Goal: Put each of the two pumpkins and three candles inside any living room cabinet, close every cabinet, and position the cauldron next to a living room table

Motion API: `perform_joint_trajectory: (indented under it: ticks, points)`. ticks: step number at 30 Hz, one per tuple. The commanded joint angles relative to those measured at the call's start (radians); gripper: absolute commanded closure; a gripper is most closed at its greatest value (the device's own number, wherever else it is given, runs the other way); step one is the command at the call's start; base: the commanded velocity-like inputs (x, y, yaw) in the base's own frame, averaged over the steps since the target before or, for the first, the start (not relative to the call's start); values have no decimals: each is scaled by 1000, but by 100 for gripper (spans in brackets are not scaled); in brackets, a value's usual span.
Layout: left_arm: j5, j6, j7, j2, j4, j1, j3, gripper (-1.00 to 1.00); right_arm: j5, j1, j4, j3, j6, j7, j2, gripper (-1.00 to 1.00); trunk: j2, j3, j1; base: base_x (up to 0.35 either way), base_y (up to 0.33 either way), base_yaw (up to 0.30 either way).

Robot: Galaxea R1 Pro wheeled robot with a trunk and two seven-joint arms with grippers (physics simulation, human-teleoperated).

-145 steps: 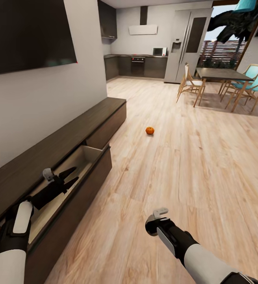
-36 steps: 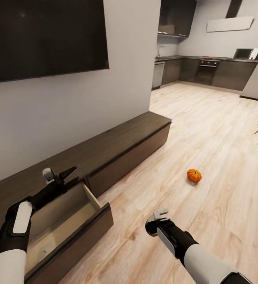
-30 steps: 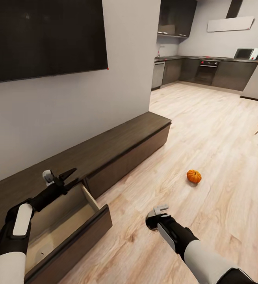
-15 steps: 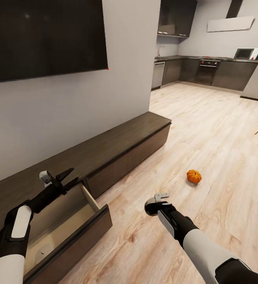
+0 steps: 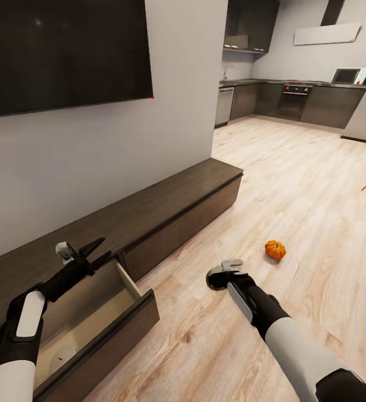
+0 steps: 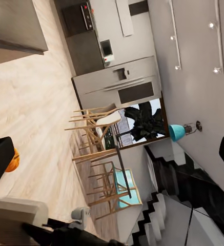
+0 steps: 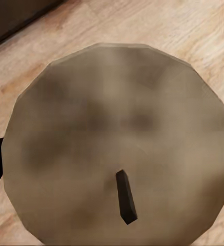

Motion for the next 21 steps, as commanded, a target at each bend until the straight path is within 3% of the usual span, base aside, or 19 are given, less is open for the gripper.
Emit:
perform_joint_trajectory:
  ticks: [1,4,9,15,16,17,21]
  points:
    - [0,0,0,0,0,0,0,-100,-3,0,-38,-11,45,-1,-2,100,0,0,0,0,0,0]
    - [0,-1,0,0,0,0,0,-100,-3,2,-169,-35,193,-1,-4,100,0,0,0,0,0,0]
    - [0,-1,0,0,0,0,0,-100,-1,5,-326,-53,353,-3,-4,100,0,0,0,0,0,4]
    - [-1,-1,0,-2,0,0,-2,-100,2,-1,-402,-105,404,-7,1,100,0,-3,0,0,0,152]
    - [-1,-1,0,-2,-1,0,-2,-100,1,-1,-420,-110,419,-6,1,100,0,-4,0,0,0,228]
    - [-2,-1,0,-3,-1,0,-5,-100,-4,1,-477,-139,472,-3,1,100,0,-5,0,0,0,241]
    - [-3,-1,0,-9,-1,0,-7,-100,-6,4,-497,-165,489,-1,8,100,0,-8,0,0,0,244]
